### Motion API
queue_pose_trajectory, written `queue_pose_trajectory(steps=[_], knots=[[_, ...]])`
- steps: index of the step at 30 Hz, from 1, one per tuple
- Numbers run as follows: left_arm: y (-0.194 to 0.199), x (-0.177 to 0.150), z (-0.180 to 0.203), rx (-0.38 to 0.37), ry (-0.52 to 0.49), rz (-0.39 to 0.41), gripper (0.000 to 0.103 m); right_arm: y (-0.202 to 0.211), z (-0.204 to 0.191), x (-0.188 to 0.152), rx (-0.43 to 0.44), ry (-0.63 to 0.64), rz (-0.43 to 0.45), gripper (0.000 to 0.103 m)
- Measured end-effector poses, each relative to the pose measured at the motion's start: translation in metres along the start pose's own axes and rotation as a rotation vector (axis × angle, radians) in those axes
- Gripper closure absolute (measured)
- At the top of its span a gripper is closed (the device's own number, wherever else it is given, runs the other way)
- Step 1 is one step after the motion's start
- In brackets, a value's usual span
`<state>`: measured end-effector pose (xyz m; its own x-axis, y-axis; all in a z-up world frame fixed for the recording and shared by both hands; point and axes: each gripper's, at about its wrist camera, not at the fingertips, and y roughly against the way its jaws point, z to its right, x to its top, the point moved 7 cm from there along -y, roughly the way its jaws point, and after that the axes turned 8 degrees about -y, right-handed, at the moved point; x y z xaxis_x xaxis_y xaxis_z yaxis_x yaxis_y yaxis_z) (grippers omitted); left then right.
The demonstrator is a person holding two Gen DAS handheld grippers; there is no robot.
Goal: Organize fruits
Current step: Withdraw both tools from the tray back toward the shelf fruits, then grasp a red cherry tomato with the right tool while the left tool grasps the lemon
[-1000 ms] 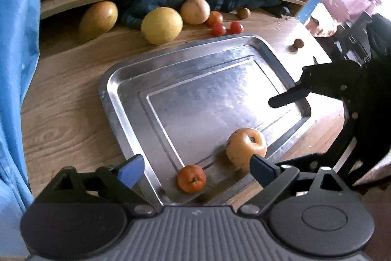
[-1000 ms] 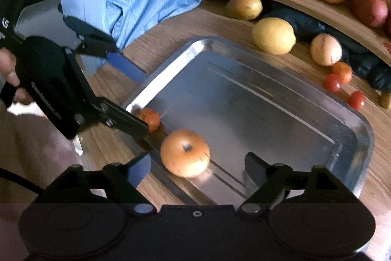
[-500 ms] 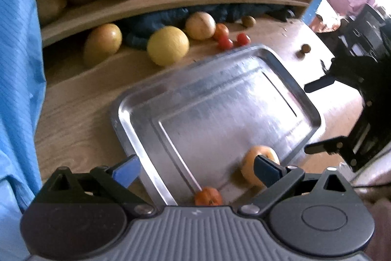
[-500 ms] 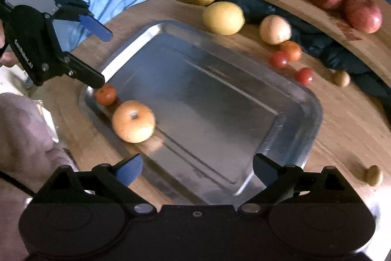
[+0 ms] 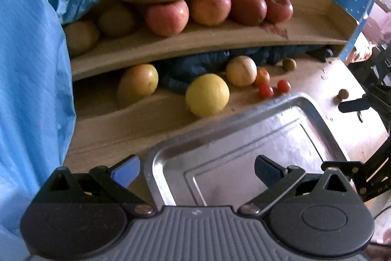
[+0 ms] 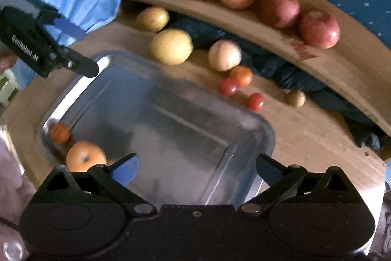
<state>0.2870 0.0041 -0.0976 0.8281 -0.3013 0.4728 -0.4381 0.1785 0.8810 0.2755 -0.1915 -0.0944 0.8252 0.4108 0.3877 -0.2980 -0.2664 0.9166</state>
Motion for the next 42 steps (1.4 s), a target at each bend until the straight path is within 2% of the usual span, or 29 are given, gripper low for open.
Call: queue_pose_trajectory(steps=[8, 15, 26, 38, 42], knots=[[-0.009, 0.015, 0.0, 0.014, 0.014, 0.01, 0.001, 0.003, 0.012, 0.024, -0.069, -0.078, 0.111, 0.001], [-0.019, 0.026, -0.004, 0.026, 0.038, 0.008, 0.001, -0.001, 0.017, 0.038, -0.098, -0.104, 0.152, 0.001], [-0.042, 0.046, -0.014, 0.034, 0.145, 0.005, 0.0, -0.019, 0.013, 0.052, -0.089, -0.123, 0.138, 0.001], [-0.068, 0.058, -0.014, 0.038, 0.164, -0.028, 0.0, -0.046, 0.012, 0.068, -0.044, -0.135, 0.1, 0.001], [-0.076, 0.059, -0.013, 0.028, 0.161, -0.049, 0.001, -0.055, 0.013, 0.071, -0.021, -0.152, 0.08, 0.007]])
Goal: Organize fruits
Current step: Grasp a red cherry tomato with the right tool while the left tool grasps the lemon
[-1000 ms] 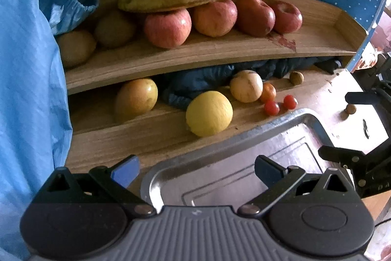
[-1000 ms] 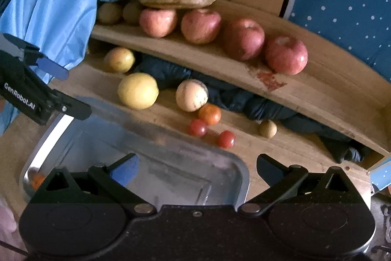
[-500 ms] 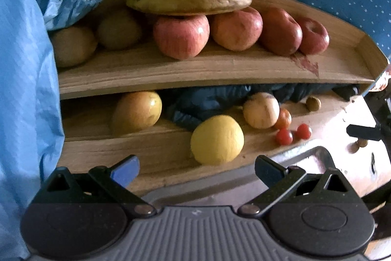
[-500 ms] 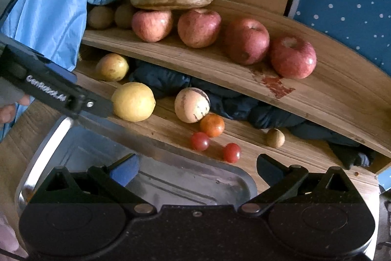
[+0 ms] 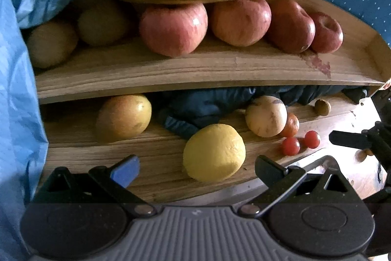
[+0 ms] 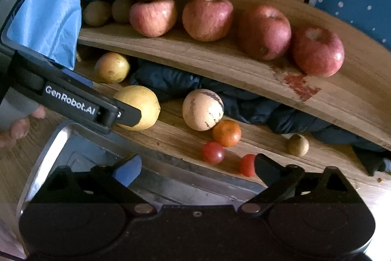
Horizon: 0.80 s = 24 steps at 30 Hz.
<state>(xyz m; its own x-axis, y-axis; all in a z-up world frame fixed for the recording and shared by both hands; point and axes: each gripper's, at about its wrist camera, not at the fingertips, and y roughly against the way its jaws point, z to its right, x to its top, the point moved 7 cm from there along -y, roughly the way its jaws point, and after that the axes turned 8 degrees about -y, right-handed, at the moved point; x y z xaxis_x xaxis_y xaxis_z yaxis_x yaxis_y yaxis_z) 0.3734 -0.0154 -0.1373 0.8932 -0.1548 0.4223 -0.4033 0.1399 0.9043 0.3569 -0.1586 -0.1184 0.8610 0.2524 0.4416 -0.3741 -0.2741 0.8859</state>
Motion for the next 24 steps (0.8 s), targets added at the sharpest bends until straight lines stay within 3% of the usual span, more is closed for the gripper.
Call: queue_pose_trajectory(steps=[5, 14, 24], knots=[[-0.007, 0.001, 0.0, -0.005, 0.006, -0.018, 0.001, -0.011, 0.002, 0.002, 0.002, -0.007, -0.025, 0.014], [-0.016, 0.003, 0.003, -0.009, 0.019, -0.04, 0.001, -0.025, 0.004, 0.007, -0.01, 0.01, -0.044, 0.035], [-0.023, 0.003, 0.009, 0.003, 0.017, -0.062, 0.001, -0.033, 0.009, 0.012, -0.001, -0.03, -0.055, 0.04]])
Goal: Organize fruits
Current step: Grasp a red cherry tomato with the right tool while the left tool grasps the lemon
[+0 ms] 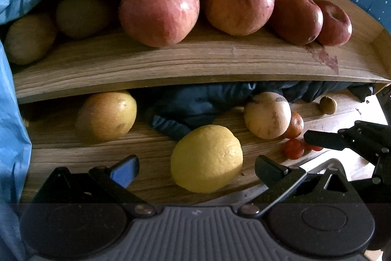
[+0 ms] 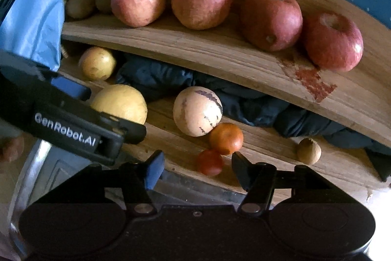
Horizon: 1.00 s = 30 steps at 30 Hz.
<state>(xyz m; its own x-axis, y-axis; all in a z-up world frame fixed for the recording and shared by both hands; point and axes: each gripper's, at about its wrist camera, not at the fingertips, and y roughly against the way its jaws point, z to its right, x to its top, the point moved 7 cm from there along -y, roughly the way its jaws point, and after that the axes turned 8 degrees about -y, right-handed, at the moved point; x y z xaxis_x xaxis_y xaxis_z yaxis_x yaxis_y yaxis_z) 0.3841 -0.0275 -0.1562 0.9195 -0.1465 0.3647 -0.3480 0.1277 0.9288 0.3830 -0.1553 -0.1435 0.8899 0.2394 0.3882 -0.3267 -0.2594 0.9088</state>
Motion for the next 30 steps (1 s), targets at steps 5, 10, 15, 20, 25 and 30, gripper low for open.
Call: queue_pose_trajectory(steps=[5, 10, 15, 20, 25, 30], knots=[[-0.003, 0.002, 0.002, -0.009, 0.001, -0.002, 0.001, -0.003, 0.008, 0.0, -0.001, -0.058, -0.026, 0.048], [-0.004, 0.002, 0.001, -0.032, 0.017, -0.005, 0.001, -0.004, 0.009, -0.001, 0.009, -0.083, -0.038, 0.057], [-0.001, 0.004, 0.004, -0.058, 0.008, 0.01, 0.007, -0.005, 0.012, -0.001, -0.007, -0.091, -0.041, 0.062], [0.0, 0.003, 0.006, -0.083, 0.012, 0.009, 0.018, -0.007, 0.011, 0.0, -0.011, -0.083, -0.042, 0.065], [0.0, 0.002, 0.006, -0.09, 0.018, 0.006, 0.028, -0.009, 0.01, 0.0, -0.022, -0.075, -0.038, 0.068], [-0.004, 0.002, 0.001, -0.096, 0.053, -0.008, 0.039, -0.011, 0.007, -0.002, -0.036, -0.08, -0.032, 0.071]])
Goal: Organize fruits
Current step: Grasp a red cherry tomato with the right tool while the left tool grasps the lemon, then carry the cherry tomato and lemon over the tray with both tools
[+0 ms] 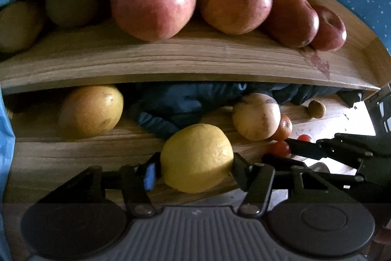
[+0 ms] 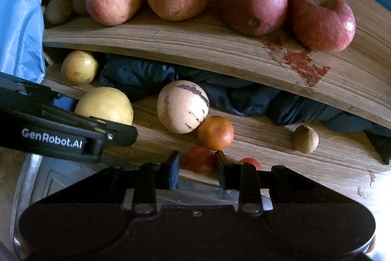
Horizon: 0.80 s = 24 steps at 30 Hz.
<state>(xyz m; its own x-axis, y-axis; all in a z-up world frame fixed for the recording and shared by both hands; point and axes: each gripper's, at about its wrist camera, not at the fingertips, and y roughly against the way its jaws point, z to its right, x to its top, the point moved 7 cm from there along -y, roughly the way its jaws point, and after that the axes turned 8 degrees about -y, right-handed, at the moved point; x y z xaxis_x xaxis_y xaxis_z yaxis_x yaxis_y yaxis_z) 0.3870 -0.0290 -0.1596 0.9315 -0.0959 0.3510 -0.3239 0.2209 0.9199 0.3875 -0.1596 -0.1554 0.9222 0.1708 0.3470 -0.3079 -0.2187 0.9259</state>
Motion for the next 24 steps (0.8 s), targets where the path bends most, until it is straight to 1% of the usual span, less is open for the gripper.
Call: queue_pose_trajectory(steps=[4, 10, 18, 24], knots=[[0.002, -0.001, -0.003, -0.01, 0.024, 0.002, 0.039, 0.0, -0.002, -0.002, -0.007, 0.002, 0.004, 0.076], [0.005, -0.005, -0.002, -0.021, 0.045, 0.012, 0.04, 0.001, -0.003, -0.004, 0.005, -0.01, 0.007, 0.076], [0.023, -0.008, 0.003, -0.026, 0.025, 0.051, 0.04, 0.016, -0.01, -0.004, 0.03, 0.0, 0.05, 0.076], [0.039, -0.017, 0.01, -0.032, 0.0, 0.075, 0.04, 0.036, -0.013, -0.011, 0.044, 0.011, 0.08, 0.076]])
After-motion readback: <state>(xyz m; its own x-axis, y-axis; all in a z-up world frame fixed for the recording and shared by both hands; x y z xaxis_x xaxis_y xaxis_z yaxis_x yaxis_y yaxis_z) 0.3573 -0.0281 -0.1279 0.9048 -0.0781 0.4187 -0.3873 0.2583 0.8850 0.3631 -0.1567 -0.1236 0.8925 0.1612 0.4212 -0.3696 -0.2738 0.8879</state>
